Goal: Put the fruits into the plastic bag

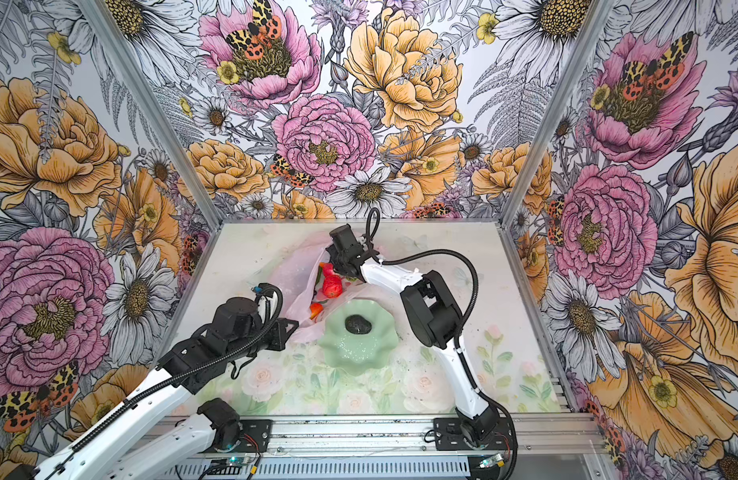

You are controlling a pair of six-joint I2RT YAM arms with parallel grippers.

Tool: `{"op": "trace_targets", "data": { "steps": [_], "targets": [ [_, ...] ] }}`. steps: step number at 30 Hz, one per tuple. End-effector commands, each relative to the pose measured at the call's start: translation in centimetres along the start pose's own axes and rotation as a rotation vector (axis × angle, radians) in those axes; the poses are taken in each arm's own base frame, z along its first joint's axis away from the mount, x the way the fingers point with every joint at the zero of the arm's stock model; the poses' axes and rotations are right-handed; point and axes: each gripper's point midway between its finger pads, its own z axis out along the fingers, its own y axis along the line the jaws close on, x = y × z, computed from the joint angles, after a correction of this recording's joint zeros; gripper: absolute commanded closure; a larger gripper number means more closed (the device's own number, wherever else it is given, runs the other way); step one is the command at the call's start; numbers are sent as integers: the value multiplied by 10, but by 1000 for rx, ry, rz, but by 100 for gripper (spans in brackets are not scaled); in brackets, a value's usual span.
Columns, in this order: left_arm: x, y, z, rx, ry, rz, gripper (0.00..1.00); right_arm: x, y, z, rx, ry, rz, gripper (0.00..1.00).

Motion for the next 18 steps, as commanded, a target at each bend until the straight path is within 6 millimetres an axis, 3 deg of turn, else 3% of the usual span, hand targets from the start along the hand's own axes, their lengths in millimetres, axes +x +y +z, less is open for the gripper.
{"op": "trace_targets", "data": {
  "steps": [1,12,18],
  "targets": [
    [6,5,-1,-33,19,14,100,-16,3,9,-19,-39,27,57],
    [8,5,1,-38,28,15,100,-13,-12,21,8,-13,30,41],
    [8,4,1,-36,30,16,100,-11,-17,24,18,-3,32,21]
  ]
}}
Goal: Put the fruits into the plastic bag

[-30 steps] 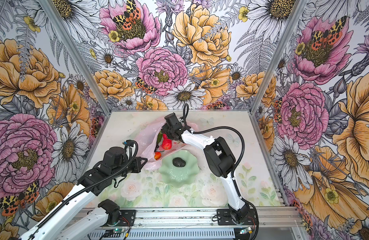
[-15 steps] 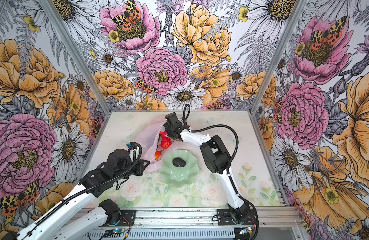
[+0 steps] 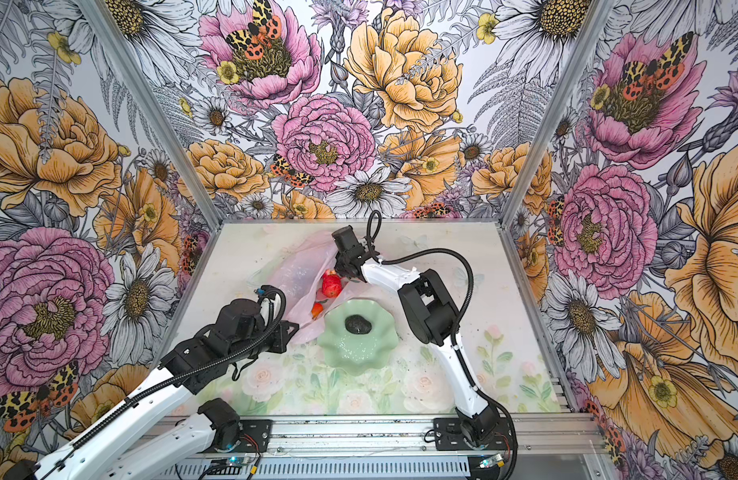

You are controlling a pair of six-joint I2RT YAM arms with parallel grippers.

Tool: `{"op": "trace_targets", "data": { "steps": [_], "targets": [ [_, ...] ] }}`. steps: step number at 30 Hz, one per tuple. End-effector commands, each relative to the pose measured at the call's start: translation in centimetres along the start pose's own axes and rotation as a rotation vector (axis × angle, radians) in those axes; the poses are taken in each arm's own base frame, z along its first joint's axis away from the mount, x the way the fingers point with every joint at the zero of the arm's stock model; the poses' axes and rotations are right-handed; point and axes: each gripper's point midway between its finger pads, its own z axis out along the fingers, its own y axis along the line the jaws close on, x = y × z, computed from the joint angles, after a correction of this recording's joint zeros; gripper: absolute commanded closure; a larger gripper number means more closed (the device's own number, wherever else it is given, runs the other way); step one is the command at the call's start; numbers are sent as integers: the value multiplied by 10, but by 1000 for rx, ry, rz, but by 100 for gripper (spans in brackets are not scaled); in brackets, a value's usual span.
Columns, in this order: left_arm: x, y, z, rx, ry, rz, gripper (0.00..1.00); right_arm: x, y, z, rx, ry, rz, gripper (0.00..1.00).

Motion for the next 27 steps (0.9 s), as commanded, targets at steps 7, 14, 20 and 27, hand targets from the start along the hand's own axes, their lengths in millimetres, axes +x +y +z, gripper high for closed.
{"op": "trace_targets", "data": {
  "steps": [7,14,20,27],
  "targets": [
    [2,1,0,-10,10,9,100,-5,-10,9,20,-4,7,0],
    [2,1,-1,-9,8,11,100,-5,-13,4,27,0,6,1],
    [3,0,-1,-8,7,15,100,-6,-13,-1,25,19,4,0],
    [2,0,-2,-12,1,13,100,3,2,-9,-12,94,-25,0]
  ]
}}
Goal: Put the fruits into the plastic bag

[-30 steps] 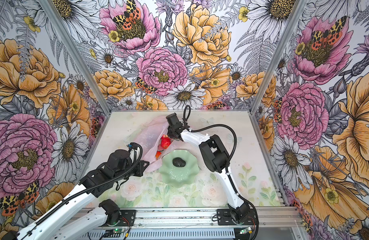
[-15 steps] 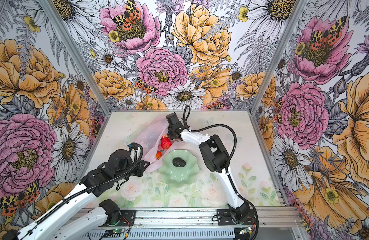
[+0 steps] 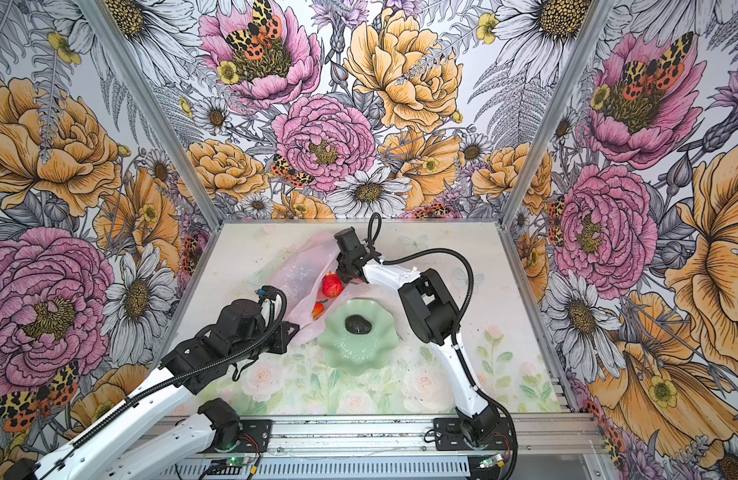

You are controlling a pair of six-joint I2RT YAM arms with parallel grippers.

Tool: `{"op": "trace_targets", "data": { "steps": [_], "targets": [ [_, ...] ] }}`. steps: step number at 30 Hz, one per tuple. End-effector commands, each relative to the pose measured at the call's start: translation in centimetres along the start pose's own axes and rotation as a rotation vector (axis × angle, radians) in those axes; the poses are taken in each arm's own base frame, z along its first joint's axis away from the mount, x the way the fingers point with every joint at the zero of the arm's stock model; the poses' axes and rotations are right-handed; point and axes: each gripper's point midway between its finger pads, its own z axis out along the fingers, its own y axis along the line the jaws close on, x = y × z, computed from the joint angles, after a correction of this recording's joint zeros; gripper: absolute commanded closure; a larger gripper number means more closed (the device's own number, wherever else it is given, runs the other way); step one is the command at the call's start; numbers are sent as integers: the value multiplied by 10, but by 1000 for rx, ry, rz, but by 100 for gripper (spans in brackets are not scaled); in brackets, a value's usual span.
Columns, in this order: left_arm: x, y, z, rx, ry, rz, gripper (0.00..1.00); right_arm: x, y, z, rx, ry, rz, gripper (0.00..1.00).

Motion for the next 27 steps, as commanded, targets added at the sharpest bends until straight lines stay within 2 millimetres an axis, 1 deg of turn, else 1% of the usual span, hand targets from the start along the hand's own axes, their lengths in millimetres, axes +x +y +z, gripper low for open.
{"op": "trace_targets", "data": {
  "steps": [1,8,16,27],
  "targets": [
    [1,1,-2,-12,-5,9,100,-2,17,-15,-35,26,-31,1],
    [0,1,-3,-14,-8,8,100,14,39,-33,-95,137,-77,0],
    [0,1,-3,-12,-10,9,100,28,68,-61,-172,208,-144,0],
    [0,-1,-4,-3,-8,10,100,38,90,-86,-233,256,-190,1]
  ]
}}
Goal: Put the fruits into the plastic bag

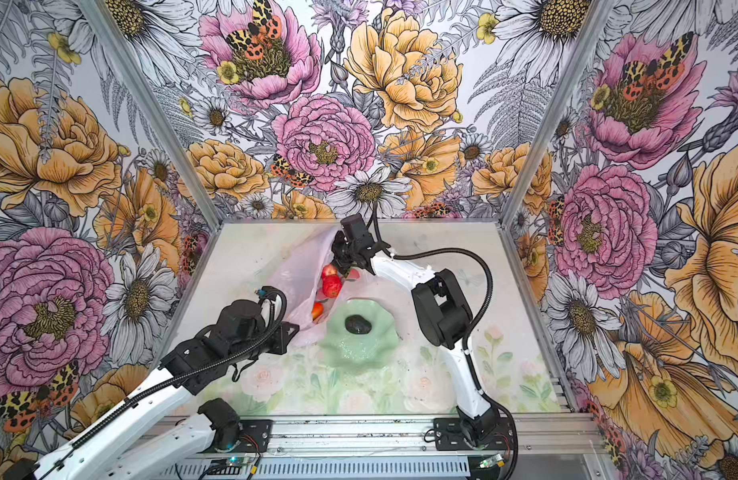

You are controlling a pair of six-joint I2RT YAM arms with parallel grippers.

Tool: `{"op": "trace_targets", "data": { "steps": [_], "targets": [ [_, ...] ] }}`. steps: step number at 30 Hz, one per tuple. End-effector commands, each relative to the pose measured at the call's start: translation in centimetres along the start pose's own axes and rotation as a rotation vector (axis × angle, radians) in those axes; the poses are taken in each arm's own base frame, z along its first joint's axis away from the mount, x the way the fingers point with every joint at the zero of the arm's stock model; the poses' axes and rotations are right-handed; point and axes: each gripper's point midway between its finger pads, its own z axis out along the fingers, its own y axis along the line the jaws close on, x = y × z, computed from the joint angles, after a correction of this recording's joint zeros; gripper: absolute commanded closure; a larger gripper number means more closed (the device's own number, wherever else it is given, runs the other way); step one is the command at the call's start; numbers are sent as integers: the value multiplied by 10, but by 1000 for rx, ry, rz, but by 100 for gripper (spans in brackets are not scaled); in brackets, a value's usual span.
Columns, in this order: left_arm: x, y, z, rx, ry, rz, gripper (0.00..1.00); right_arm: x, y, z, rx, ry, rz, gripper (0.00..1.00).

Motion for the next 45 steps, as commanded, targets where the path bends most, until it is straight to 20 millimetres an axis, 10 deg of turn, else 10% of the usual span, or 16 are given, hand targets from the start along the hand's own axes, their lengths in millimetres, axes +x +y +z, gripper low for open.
{"op": "trace_targets", "data": {
  "steps": [1,26,45],
  "targets": [
    [0,-1,-3,-1,-6,7,100,6,40,-28,-80,9,-58,1],
    [0,-1,-3,1,-6,6,100,47,32,-58,-19,185,-16,0],
    [-1,0,-4,-3,-12,5,100,78,-41,-66,171,342,22,0]
  ]
}}
